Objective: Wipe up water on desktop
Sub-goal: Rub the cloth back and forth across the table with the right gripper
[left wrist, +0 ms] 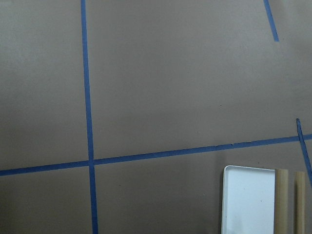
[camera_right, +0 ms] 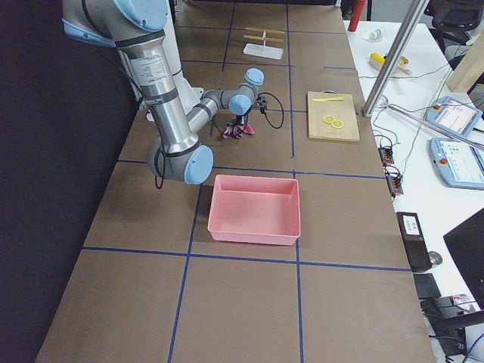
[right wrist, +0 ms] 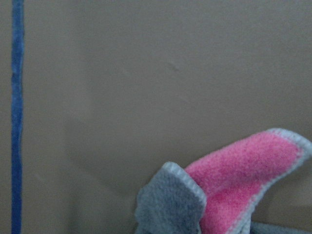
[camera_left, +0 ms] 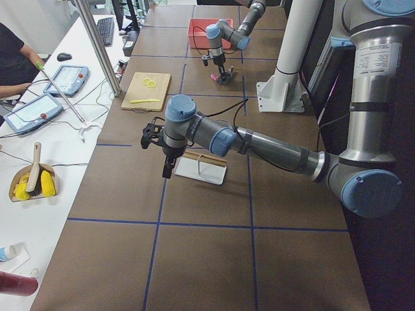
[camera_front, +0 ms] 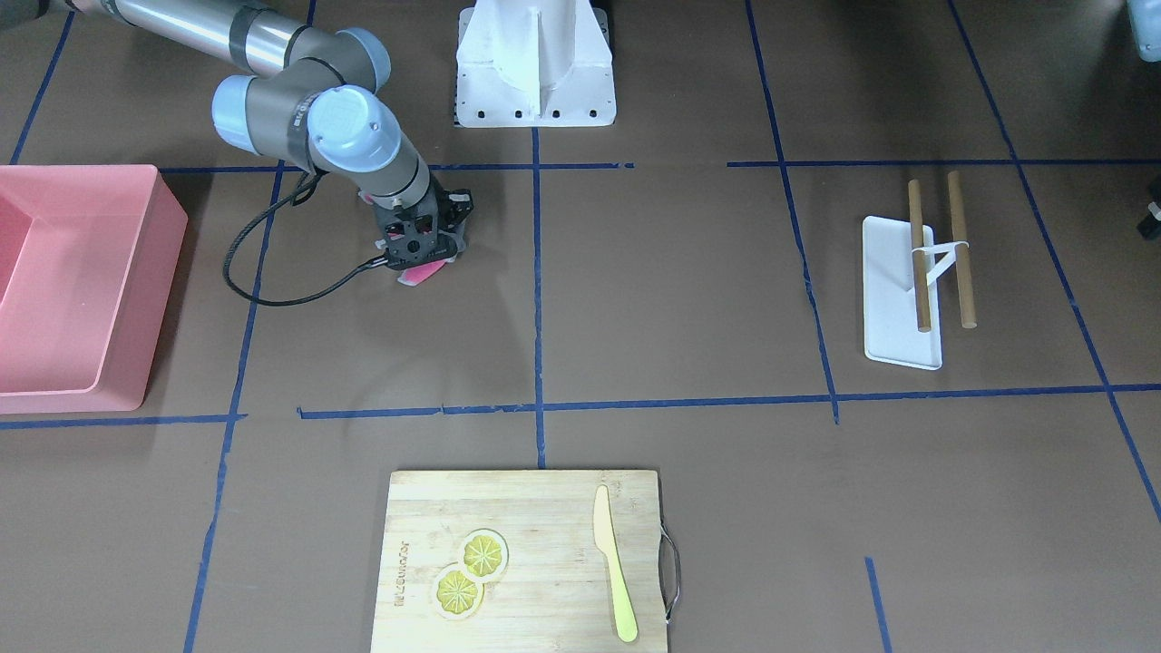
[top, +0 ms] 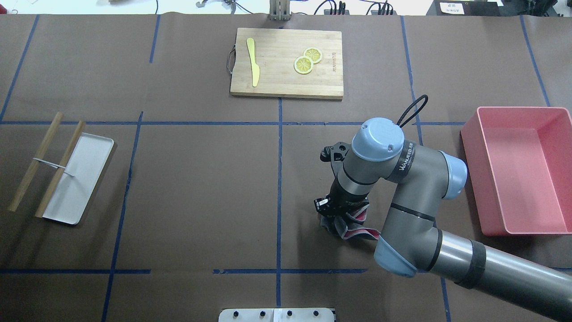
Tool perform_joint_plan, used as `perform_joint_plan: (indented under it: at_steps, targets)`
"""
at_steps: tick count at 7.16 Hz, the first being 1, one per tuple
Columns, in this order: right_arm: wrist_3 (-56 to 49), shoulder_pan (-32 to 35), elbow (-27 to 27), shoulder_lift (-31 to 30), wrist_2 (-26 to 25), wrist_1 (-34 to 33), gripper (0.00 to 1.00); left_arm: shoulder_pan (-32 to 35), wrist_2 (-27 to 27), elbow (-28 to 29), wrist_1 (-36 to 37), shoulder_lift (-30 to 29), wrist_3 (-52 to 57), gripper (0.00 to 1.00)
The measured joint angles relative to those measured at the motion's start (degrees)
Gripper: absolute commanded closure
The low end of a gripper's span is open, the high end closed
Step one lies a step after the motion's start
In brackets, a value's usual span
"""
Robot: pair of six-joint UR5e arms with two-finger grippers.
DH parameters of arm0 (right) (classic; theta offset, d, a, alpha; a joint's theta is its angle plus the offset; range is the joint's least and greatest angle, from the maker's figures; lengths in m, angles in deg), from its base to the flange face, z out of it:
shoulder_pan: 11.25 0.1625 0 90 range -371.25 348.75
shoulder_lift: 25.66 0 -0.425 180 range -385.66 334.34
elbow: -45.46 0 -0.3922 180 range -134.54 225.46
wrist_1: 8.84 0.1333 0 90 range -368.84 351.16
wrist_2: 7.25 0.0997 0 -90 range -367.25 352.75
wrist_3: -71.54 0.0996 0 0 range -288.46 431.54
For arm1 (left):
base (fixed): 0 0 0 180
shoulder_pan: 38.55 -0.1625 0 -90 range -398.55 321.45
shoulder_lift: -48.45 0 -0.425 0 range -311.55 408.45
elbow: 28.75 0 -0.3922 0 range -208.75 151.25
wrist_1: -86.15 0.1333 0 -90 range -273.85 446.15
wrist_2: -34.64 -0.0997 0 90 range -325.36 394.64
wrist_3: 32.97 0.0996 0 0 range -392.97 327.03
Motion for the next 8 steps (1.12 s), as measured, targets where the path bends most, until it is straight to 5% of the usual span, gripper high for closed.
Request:
perform_joint_plan:
  at_steps: [8]
  targets:
    - [-5.26, 12.75, 4.45, 0.26, -1.01, 0.02, 1.00, -0.05, 0.40, 0.03, -0.05, 0.23, 0.12, 0.00]
